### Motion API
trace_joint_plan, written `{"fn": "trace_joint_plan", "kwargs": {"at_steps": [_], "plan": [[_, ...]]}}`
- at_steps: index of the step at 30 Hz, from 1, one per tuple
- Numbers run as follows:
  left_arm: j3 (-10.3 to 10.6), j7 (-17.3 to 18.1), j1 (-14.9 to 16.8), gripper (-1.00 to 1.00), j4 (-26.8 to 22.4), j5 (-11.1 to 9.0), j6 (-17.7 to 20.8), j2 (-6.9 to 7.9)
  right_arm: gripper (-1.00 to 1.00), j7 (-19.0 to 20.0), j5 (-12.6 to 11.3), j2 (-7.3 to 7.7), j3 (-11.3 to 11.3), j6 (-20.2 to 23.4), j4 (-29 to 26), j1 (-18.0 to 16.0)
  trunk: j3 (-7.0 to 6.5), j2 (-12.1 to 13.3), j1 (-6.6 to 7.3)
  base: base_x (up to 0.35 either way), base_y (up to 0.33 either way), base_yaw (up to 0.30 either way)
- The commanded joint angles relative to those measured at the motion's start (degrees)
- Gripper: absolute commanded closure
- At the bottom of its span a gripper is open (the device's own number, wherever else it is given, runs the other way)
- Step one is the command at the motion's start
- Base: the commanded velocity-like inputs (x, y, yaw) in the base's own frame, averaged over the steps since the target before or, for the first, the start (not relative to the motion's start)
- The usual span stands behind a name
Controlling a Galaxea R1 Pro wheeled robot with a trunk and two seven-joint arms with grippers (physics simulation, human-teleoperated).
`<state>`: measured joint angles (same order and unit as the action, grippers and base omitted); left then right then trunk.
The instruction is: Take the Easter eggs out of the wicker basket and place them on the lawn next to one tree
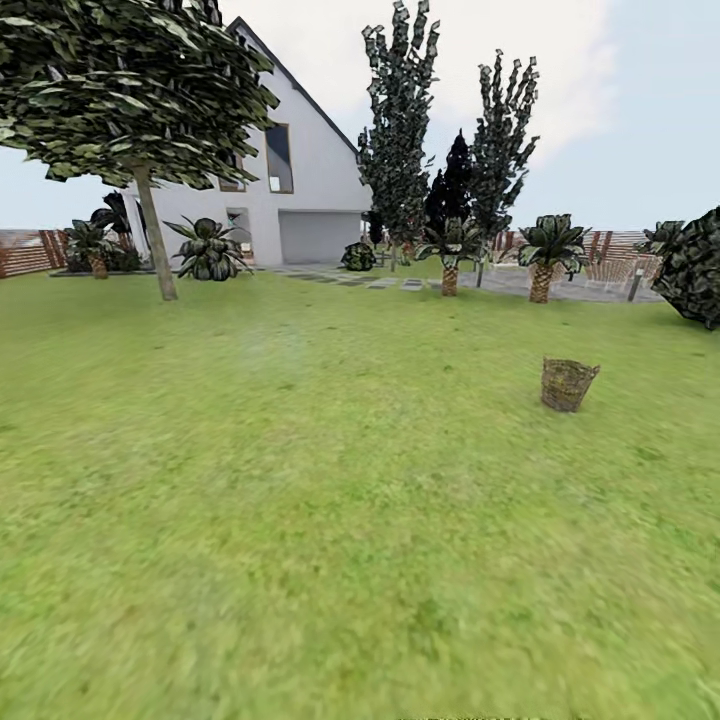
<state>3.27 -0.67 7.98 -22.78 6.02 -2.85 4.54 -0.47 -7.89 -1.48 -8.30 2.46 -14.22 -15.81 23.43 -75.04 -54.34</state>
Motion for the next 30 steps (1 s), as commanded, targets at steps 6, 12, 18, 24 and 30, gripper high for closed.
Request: {"fn": "trace_joint_plan", "kwargs": {"at_steps": [6, 12, 18, 24, 30], "plan": [[-0.19, 0.02, 0.02, -1.0, 0.01, 0.3, 0.4, 0.04, -1.0, -0.06, -0.41, -0.16, -1.0, 0.23, -0.11, -0.01, -1.02, 2.39, 1.33, 0.0, 0.0, -0.275], [-0.2, -0.11, 0.02, -1.0, 0.02, 0.16, 0.49, 0.18, -1.0, -0.08, -0.44, -0.07, -1.15, 0.18, -0.08, -0.01, -2.1, 4.79, 2.64, 0.0, 0.0, -0.276], [-0.19, -0.17, 0.02, -1.0, 0.02, 0.13, 0.55, 0.2, -1.0, -0.14, -0.38, -0.1, -1.19, 0.17, -0.06, -0.01, -3.11, 7.2, 3.96, 0.0, 0.0, -0.275], [-0.19, -0.2, 0.02, -1.0, 0.02, 0.2, 0.49, 0.21, -1.0, -0.14, -0.37, -0.03, -1.2, 0.14, 0.03, -0.01, -3.91, 9.6, 5.28, 0.0, 0.0, -0.254], [-0.19, -0.21, 0.02, -1.0, 0.02, 0.22, 0.48, 0.21, -1.0, -0.14, -0.37, -0.02, -1.2, 0.09, 0.06, -0.01, -4.66, 12.01, 6.6, 0.0, 0.0, -0.239]]}}
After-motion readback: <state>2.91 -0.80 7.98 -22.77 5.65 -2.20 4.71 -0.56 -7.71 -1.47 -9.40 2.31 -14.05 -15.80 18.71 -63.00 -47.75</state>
